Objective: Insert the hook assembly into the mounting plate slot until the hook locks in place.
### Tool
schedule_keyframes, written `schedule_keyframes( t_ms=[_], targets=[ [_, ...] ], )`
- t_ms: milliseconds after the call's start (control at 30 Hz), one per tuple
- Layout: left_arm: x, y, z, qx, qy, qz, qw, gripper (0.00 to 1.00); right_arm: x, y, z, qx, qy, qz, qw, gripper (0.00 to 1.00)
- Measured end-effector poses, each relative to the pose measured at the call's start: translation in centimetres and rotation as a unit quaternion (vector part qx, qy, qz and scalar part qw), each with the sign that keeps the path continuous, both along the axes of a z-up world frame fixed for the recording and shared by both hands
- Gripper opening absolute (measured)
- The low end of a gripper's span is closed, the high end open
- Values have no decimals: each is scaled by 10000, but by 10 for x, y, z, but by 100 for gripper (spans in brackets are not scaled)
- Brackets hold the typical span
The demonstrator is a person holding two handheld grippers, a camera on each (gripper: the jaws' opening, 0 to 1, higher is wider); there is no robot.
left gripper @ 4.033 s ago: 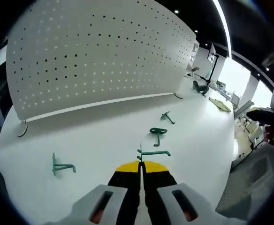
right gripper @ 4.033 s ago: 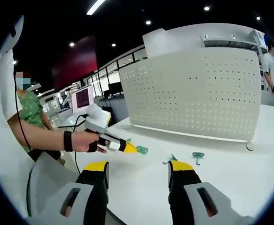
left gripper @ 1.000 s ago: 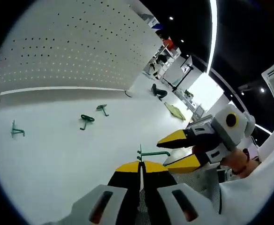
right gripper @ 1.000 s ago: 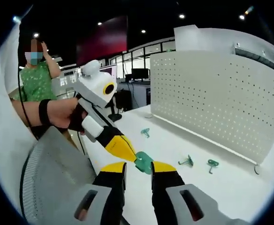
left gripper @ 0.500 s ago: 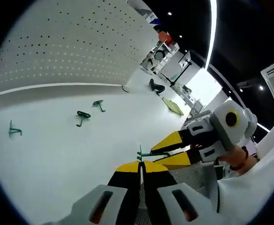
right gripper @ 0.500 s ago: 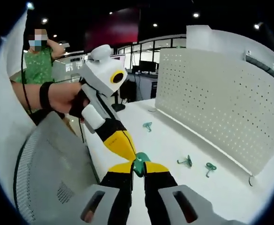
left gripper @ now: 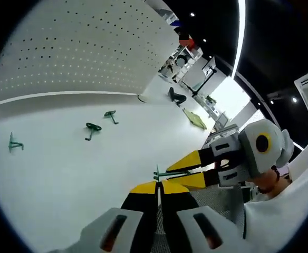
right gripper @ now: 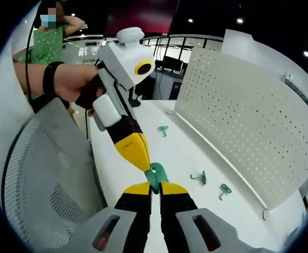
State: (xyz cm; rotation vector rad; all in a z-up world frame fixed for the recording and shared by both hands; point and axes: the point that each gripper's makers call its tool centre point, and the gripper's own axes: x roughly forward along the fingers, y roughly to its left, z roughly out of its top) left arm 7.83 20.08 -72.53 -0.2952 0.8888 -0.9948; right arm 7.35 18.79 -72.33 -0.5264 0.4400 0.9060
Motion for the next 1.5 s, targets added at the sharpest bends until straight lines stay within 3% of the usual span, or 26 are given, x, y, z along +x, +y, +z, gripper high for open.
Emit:
schedule_keyframes(
  t_ms=[233,333,600,733,800,833,1000,1167,1367,1500],
  targets=[
    [0,0,0,18,24,20,10000,1,-1,-1,-2,-267,-131,51,9995,2],
    [3,1,2,-24,15,61,10000,1,0,1,-1,-357,-347,57,9987,1],
    [8,3,5,-72,-148,191,9997,2,5,1,1,-377,-355,-125,9986,1],
    [12,2,7,-106,-431,171,9989,2,8,0,2,-306,-274,-259,9988,1],
    [13,1,6,-116,-519,186,9984,2,10,-1,1,-434,-376,-204,9981,1],
    [16,0,7,-121,-725,172,9972,2,10,-2,-1,-509,-403,-193,9977,1],
    [17,0,8,-111,-904,104,9958,3,11,-4,0,-583,-425,-187,9972,1],
    [32,9,14,-84,-1265,389,9912,16,14,-8,6,-477,-462,-297,9973,1],
    [35,9,22,-260,-1350,440,9895,16,17,-11,7,-405,-441,-403,9974,1],
    [39,13,28,-254,-1624,551,9849,17,23,-13,15,-348,-596,-539,9962,1]
  ],
)
